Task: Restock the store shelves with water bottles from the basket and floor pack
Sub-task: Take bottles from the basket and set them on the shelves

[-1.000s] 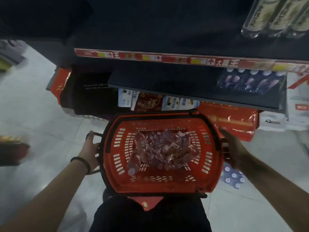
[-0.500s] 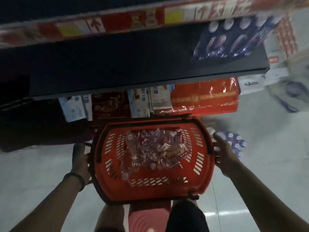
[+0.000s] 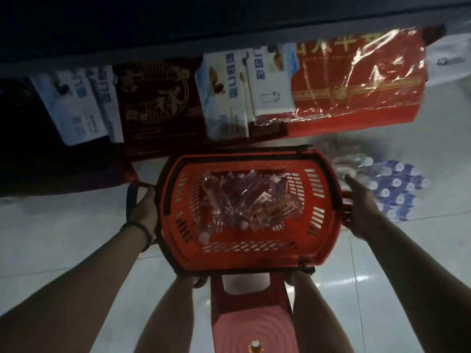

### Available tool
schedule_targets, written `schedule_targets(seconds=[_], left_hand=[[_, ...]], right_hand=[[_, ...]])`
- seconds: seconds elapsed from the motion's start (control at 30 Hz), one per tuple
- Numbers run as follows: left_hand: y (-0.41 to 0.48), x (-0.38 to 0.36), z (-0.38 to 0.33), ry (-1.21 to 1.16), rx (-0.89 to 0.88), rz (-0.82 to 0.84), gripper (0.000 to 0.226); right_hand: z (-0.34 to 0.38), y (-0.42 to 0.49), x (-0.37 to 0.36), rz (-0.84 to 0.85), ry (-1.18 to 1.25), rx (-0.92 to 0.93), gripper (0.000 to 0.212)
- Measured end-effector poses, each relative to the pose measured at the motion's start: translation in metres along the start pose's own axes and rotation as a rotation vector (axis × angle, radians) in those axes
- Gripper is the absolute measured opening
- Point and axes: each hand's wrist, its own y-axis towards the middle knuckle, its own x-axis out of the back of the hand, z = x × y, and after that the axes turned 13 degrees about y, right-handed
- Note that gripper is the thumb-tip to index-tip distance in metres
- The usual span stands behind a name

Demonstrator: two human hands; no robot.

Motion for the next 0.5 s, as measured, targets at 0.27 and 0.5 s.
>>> schedule_targets(seconds=[0.27, 0.5], left_hand=[[0.030, -0.009, 0.012, 0.381, -0.142, -0.159, 0.074], [-0.065, -0.054, 0.012, 0.729, -0.817, -0.569, 0.029]], right_hand=[[-0.027, 0.027, -0.004, -0.059, -0.178, 0.265, 0.038], [-0.052, 0.004, -0.037, 0.011, -0.800, 0.709, 0.051]])
